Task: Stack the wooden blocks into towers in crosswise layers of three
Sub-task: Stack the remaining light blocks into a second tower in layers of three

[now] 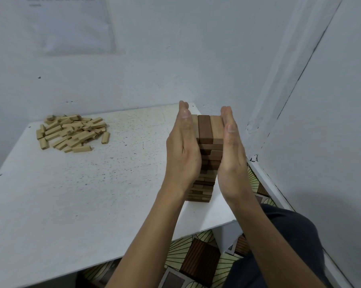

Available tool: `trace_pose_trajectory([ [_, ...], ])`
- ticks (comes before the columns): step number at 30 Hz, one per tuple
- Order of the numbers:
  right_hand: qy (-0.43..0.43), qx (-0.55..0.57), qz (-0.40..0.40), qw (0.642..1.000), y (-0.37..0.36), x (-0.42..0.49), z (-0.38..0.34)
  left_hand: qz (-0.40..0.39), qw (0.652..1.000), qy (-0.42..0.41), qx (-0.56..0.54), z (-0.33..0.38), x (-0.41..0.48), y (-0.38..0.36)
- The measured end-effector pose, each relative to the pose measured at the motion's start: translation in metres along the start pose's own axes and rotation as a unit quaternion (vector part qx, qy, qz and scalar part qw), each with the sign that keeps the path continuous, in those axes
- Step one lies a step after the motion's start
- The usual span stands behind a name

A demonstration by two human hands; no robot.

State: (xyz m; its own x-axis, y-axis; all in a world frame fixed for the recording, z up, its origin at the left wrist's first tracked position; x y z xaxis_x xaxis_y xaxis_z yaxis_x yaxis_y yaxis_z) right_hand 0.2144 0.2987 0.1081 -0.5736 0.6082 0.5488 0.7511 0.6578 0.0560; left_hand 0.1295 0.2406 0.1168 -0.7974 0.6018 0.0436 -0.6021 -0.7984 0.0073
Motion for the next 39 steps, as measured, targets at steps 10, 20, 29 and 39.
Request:
trace_pose_trajectory([
  [10, 0.016, -0.001, 0.002, 1.0, 0.001, 0.001, 0.0, -0.021, 1.0, 0.001, 0.002, 0.001, 0.0, 0.0],
  [20, 0.04, -0.035, -0.184, 0.981, 0.04, 0.03, 0.005, -0.222, 0.965, -0.035, 0.136, 0.004, 0.023, 0.027],
  [29, 0.05, -0.045, -0.224, 0.972, 0.04, 0.04, 0.011, -0.229, 0.955, -0.035, 0.186, 0.004, 0.034, 0.023],
  [39, 0.056, -0.052, -0.211, 0.974, 0.042, 0.04, 0.013, -0.219, 0.957, -0.036, 0.19, 0.002, 0.037, 0.024],
])
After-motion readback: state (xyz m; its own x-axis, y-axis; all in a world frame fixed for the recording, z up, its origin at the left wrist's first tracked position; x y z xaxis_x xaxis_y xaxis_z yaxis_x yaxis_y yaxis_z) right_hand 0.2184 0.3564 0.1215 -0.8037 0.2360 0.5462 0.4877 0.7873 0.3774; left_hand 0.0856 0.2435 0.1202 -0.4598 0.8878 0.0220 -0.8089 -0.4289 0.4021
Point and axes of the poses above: each hand's wrist, its own x-axis towards the middle knuckle, its own y-axis out of the back of the hand, z = x × y, the point moved 7 cm from there along x, towards the middle knuckle, and after that the axes turned 15 degrees about y, right-handed, at the moved point
